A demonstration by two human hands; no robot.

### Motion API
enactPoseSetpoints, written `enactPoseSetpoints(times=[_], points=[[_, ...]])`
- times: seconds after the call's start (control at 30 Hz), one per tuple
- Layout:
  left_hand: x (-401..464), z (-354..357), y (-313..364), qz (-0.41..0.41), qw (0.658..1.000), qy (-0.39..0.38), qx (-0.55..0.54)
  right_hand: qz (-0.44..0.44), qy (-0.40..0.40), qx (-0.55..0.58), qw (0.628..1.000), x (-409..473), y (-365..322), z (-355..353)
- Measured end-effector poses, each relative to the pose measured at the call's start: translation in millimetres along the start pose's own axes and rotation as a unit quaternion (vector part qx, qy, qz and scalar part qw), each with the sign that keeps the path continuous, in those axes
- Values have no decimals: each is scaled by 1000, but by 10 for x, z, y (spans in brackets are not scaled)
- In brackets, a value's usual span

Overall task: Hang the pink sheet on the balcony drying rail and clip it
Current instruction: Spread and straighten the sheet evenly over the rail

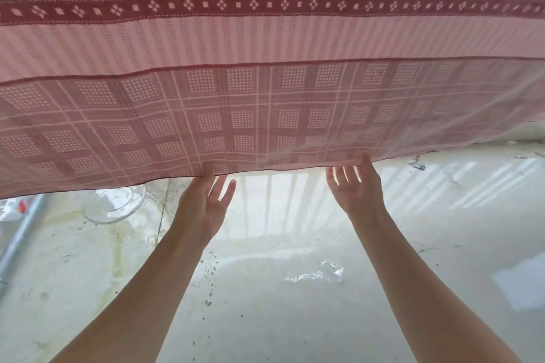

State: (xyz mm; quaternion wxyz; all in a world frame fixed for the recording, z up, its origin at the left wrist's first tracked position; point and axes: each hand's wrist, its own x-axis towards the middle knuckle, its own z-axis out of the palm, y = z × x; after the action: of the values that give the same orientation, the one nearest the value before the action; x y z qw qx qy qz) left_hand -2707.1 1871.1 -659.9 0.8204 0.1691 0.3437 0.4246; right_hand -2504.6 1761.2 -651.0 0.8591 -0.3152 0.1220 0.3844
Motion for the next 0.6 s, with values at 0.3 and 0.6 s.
enactPoseSetpoints(times=[0.3,0.6], points=[[141,-14,-19,33,998,52,-33,-14,20,-16,1000,97,-46,-149],[-113,-60,221,-12,984,122,132,-21,103,-276,956,-151,-61,-141]])
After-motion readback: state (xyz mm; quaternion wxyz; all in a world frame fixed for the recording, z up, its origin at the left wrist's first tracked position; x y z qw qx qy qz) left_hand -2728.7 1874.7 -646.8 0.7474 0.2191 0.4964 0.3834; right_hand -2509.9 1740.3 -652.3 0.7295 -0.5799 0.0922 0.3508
